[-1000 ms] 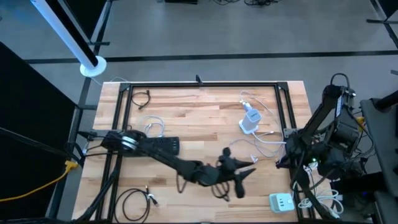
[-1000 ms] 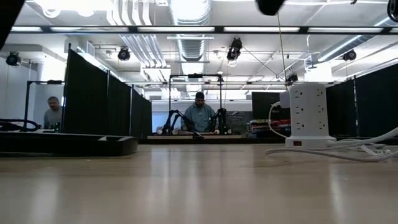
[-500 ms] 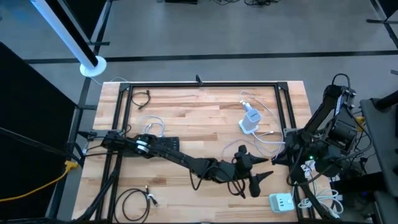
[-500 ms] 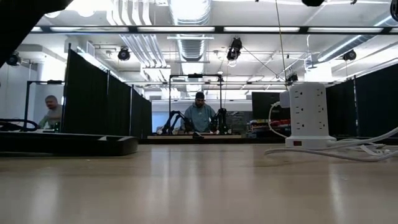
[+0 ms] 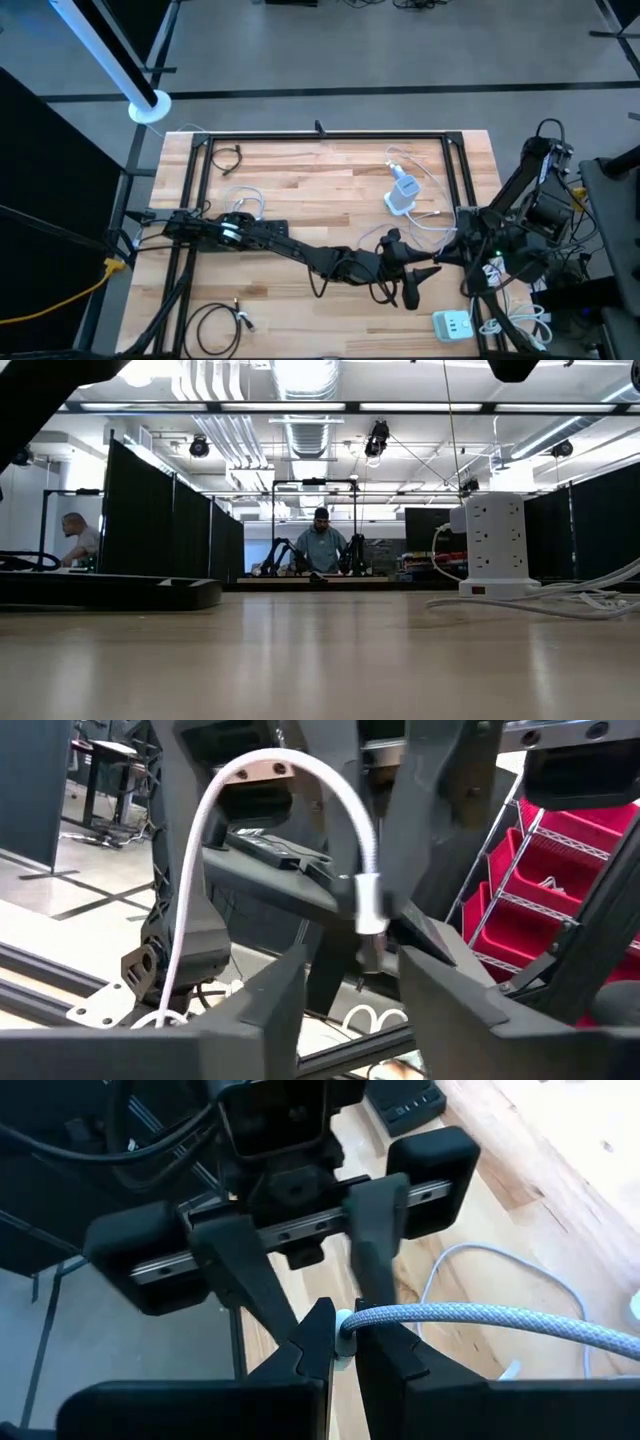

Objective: Insert USB
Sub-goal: Insert the purple charger cable into the bottom white outlet extension

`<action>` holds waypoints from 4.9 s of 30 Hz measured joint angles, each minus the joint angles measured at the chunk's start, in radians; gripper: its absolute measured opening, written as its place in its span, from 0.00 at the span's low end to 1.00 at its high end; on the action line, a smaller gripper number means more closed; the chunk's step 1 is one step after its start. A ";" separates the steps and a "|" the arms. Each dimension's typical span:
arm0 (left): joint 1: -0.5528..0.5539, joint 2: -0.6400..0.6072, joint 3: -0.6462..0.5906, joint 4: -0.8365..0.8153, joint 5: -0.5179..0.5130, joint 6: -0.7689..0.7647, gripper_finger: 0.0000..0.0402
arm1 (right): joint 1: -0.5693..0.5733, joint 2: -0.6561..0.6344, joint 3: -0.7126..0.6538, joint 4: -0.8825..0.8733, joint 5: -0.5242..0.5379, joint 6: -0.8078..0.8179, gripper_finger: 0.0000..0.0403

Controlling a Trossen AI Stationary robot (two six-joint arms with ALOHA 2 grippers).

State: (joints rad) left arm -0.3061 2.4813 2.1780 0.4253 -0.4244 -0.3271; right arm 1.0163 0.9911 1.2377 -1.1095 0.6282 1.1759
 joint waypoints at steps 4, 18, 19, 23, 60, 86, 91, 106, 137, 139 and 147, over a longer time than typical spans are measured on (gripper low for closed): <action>0.000 0.000 0.000 -0.004 0.004 0.003 0.05 | -0.008 0.000 0.000 -0.004 0.000 -0.005 0.04; -0.003 0.000 0.000 -0.034 -0.003 0.000 0.00 | -0.007 0.002 0.000 -0.001 -0.094 0.001 0.04; -0.003 0.000 0.000 -0.032 -0.003 0.000 0.00 | -0.007 0.004 0.000 -0.001 -0.080 -0.001 0.04; -0.003 0.000 0.000 -0.026 0.059 0.003 0.00 | -0.007 0.006 0.000 0.004 -0.069 -0.013 0.04; 0.006 0.001 0.000 0.000 0.121 -0.102 0.42 | -0.009 0.018 0.001 0.035 -0.041 -0.095 0.04; 0.007 0.000 0.001 -0.048 0.159 -0.072 0.02 | -0.010 0.044 0.000 0.031 -0.136 -0.096 0.04; -0.006 0.000 0.001 -0.121 0.179 -0.075 0.01 | -0.008 0.043 0.031 -0.022 -0.260 -0.093 0.17; -0.031 0.000 0.000 -0.299 0.181 -0.102 0.01 | -0.052 0.046 0.161 -0.156 -0.551 -0.112 0.42; -0.054 -0.002 0.000 -0.262 0.146 -0.135 0.01 | -0.390 0.287 0.213 -0.118 -0.748 -0.481 0.30; -0.055 -0.002 0.000 -0.221 0.146 -0.125 0.01 | -0.390 0.280 0.212 -0.122 -0.733 -0.483 0.28; -0.056 -0.003 0.000 -0.183 0.146 -0.100 0.01 | -0.383 0.280 0.211 -0.149 -0.760 -0.475 0.23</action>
State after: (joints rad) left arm -0.3618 2.4783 2.1780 0.2427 -0.2783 -0.4271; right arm 0.6331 1.2710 1.4483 -1.2586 -0.1317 0.7008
